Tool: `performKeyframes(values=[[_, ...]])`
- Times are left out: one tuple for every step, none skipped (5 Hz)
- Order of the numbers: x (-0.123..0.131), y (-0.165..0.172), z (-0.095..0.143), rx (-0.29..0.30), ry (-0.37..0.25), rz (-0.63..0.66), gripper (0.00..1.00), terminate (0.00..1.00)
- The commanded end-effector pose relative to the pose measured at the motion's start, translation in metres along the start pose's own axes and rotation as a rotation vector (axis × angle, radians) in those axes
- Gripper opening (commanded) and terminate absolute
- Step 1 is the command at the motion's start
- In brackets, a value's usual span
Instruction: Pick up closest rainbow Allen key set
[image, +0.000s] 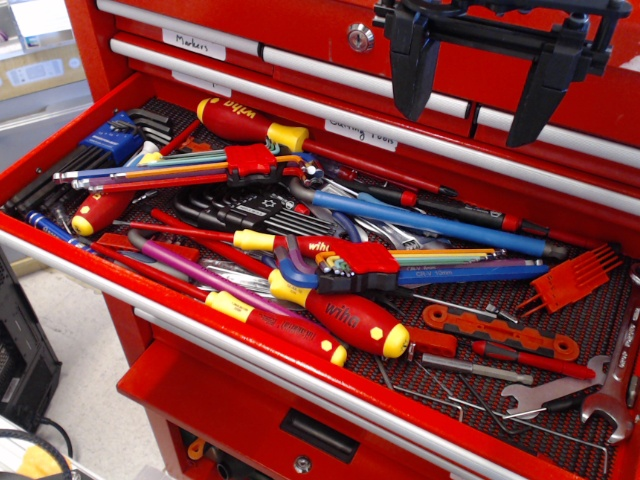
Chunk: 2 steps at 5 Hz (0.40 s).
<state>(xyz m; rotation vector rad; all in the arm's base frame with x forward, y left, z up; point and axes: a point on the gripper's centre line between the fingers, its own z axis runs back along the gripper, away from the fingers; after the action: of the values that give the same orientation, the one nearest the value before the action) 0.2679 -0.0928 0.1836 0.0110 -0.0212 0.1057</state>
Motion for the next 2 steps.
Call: performKeyframes(values=[[0.000, 0.000, 0.000, 0.000, 0.000, 0.000, 1.00, 0.00], [0.014, 0.009, -0.002, 0.015, 0.044, -0.204, 1.00, 0.00]])
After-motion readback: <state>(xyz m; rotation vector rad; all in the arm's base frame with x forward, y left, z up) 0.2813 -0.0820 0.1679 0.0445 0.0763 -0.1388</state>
